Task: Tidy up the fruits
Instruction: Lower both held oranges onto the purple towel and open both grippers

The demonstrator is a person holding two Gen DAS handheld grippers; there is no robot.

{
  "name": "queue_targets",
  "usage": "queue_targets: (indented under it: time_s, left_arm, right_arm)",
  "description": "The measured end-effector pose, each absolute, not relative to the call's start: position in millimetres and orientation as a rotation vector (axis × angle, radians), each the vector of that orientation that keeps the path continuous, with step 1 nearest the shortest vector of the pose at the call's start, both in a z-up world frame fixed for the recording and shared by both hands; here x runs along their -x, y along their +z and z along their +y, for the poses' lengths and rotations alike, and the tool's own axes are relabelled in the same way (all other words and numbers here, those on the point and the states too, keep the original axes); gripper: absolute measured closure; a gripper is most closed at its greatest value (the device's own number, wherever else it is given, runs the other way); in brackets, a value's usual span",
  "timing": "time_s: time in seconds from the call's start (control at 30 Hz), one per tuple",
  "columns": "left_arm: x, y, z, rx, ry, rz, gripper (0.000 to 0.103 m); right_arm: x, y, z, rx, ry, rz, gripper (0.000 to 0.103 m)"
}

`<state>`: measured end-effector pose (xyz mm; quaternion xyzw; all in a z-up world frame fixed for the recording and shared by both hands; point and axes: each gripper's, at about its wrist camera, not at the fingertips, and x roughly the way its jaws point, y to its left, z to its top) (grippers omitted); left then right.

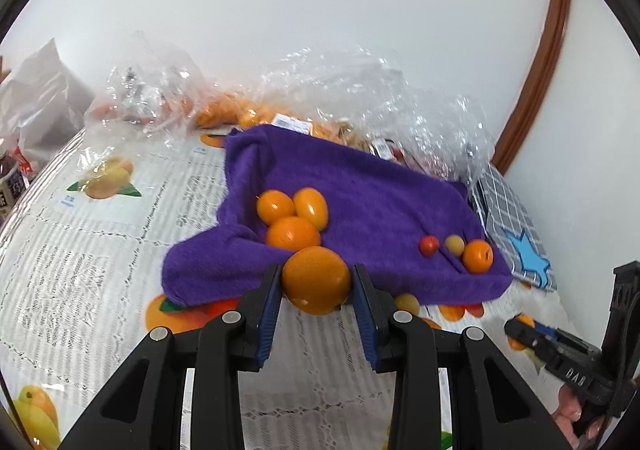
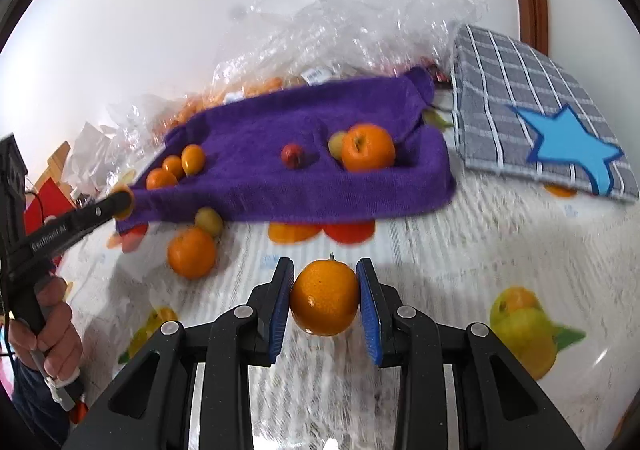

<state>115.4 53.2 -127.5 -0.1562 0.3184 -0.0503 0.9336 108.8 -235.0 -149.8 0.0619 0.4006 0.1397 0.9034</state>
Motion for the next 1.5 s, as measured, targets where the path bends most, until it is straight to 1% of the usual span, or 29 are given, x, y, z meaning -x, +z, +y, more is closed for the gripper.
queue_targets:
  time_s: [0.2, 0.33, 0.63, 1.0, 1.07, 1.2, 1.27, 1.4, 1.5]
  left_arm:
    - [-119, -128, 68, 0.364, -0.070, 0.642, 0.070]
    - [-121, -130, 73, 0.367, -0.043, 0.640, 0.070]
    - [-124, -133, 82, 0.397, -0.027, 0.644, 0.070]
    - [-128, -129, 65, 0.298, -0.021, 0.642, 0.070]
    - [-128, -130, 66, 0.309, -0.025, 0.651, 0.070]
    - [-135, -132, 66, 0.311, -0.021, 0.680, 0.070]
    - [-140, -128, 62, 0.296, -0.017, 0.686, 0.070]
    - [-155, -113, 43, 0.244, -0.051, 0.688, 0.070]
    - [-172, -112, 29, 0.247, -0.092, 0.734, 0.070]
  right_arm:
    - [-141, -120, -222, -0.102, 0.313, 0.759, 0.071]
    - [-173, -117, -208, -0.078, 0.327, 0.763, 0.071]
    - [-212, -153, -197, -0.075, 0.340, 0.853, 0.071]
    - [-211, -161, -187, -0.038, 0.339, 0.865, 0.070]
    - [-209, -158, -188, -0.034, 0.337, 0.859, 0.064]
    - [-197, -148, -192, -0.014, 0.344, 0.831, 0.058]
    - [-191, -141, -197, -0.016, 0.341, 0.798, 0.050]
    - [-190, -130, -215, -0.051, 0.308, 0.765, 0.049]
    - [-189, -124, -228, -0.070, 0.284, 0.753, 0.049]
